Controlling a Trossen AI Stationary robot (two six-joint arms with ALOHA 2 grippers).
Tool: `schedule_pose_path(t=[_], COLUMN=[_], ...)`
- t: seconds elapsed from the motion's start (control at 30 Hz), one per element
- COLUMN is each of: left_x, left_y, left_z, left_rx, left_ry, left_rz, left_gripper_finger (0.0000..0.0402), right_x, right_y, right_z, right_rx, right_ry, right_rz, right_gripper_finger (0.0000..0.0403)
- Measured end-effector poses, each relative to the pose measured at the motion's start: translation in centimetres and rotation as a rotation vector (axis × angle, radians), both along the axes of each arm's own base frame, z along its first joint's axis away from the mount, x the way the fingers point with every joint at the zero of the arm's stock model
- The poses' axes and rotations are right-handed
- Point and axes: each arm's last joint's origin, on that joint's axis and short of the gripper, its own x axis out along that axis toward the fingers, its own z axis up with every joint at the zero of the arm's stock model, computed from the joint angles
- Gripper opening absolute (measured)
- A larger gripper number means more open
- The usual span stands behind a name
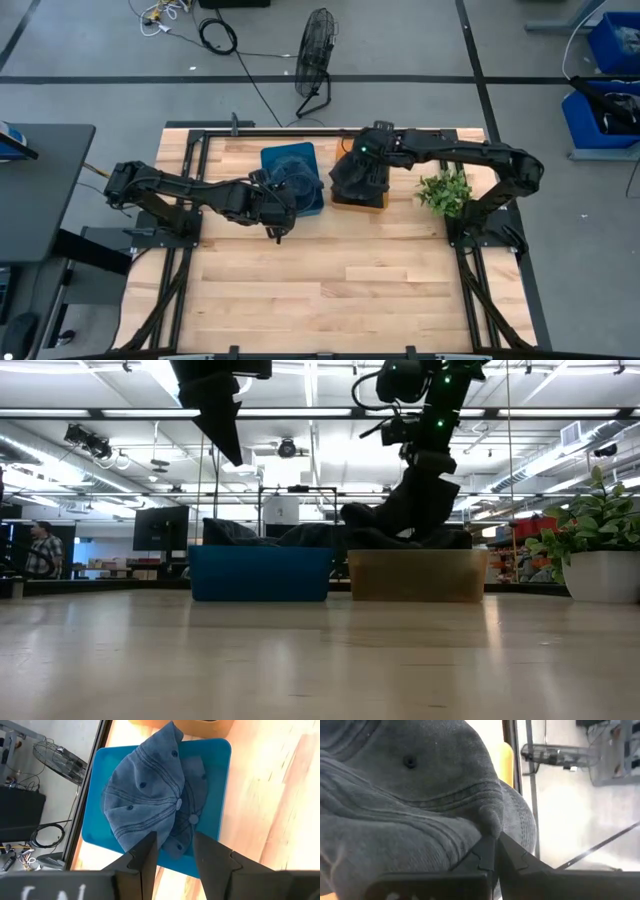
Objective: Pick & Place hat
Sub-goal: Put the gray cap into the orange bin
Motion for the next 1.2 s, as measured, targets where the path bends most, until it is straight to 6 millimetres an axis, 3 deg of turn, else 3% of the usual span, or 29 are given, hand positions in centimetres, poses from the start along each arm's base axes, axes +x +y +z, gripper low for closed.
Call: schedule_pose_path(t=[0.1,0.3,0.47,0.63,1.0,1.2], left_x=[0.0,0.0,0.0,0.0,0.0,0.0], left_y=[0.0,0.0,0.0,0.0,0.0,0.1], left_z=[0.0,0.0,0.0,0.0,0.0,0.0], left_rx=[0.0,0.0,0.0,0.0,0.0,0.005], left_ry=[0.002,0.002,0.002,0.001,0.001,-0.003], left_rz=[0.0,0.0,0.0,0.0,0.0,0.008], left_gripper_finger=[0.0131,0.0131,0.0131,0.0131,0.0131,0.0131], right_x=[-0.1,-0.5,-1.2,-1.5,-1.3,-1.1], right_y=[-0.4,-1.0,-2.1,-2.5,-2.4,-1.2], right_z=[0.0,-0.5,-0.5,-0.6,-0.5,-0.1], right_rx=[0.049,0.316,0.266,0.272,0.208,0.186], right_ry=[-0.01,-0.087,-0.062,-0.055,-0.004,0.016], right_rz=[0.031,0.074,-0.029,-0.047,0.069,0.106], right_gripper_finger=[0.0004,0.0004,0.0007,0.0037,0.0134,0.0158])
